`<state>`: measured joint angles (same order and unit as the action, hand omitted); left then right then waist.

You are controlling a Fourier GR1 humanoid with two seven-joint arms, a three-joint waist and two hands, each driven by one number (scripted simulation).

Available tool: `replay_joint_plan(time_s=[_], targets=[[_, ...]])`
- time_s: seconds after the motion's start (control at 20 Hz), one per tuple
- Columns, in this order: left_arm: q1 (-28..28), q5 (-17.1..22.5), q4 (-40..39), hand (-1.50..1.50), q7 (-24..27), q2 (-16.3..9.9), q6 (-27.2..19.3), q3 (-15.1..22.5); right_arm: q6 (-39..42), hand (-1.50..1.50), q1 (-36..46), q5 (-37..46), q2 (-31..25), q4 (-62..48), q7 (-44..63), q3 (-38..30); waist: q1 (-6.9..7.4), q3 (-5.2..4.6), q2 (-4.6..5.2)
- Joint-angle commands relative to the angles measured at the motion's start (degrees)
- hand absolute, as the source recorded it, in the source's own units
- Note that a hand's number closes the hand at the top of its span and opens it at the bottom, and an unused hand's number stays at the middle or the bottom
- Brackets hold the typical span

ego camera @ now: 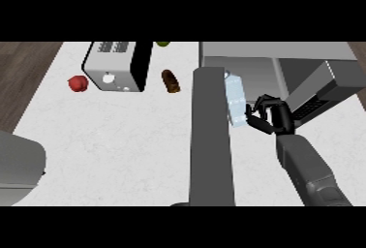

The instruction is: Pick up the milk, place it into the microwave and close the microwave

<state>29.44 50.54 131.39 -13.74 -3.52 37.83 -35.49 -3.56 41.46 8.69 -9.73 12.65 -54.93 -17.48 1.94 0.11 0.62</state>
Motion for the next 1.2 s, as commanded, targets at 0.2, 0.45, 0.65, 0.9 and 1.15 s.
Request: replay_joint_plan(time_s=[0.2, 0.45, 0.65, 0.9, 1.15], targets=[[-4.7, -3.1, -2.6, -1.50, -0.4, -0.2, 0.1, 1.7, 0.8, 1.50, 9.1, 0.5, -6.1, -4.0, 7.3, -0.9, 1.72, 0.10, 1.07], [-5.3, 2.1, -2.4, -1.50, -1.2, -4.1, -0.8, -0.3, -3.0, 1.50, 10.5, 1.8, -6.1, -5.2, 8.0, -0.2, 3.16, 0.17, 1.36], [-8.3, -1.2, -4.2, -1.50, -0.4, -3.1, -0.3, 1.2, -12.0, 1.50, 13.2, 4.3, -7.7, -5.5, 11.2, 1.3, 3.71, 0.13, 2.08], [-8.2, -0.4, -4.3, -1.50, -1.1, -3.2, 0.3, 2.5, -14.8, 1.50, 15.1, 4.1, -10.4, -5.7, 12.5, 0.5, 5.56, 0.26, 2.81], [-10.5, -1.1, -4.3, -1.50, -1.9, -5.1, -1.3, 2.3, -17.6, 1.50, 15.9, 4.0, -9.9, -6.6, 14.1, 0.0, 6.07, 0.40, 3.48]])
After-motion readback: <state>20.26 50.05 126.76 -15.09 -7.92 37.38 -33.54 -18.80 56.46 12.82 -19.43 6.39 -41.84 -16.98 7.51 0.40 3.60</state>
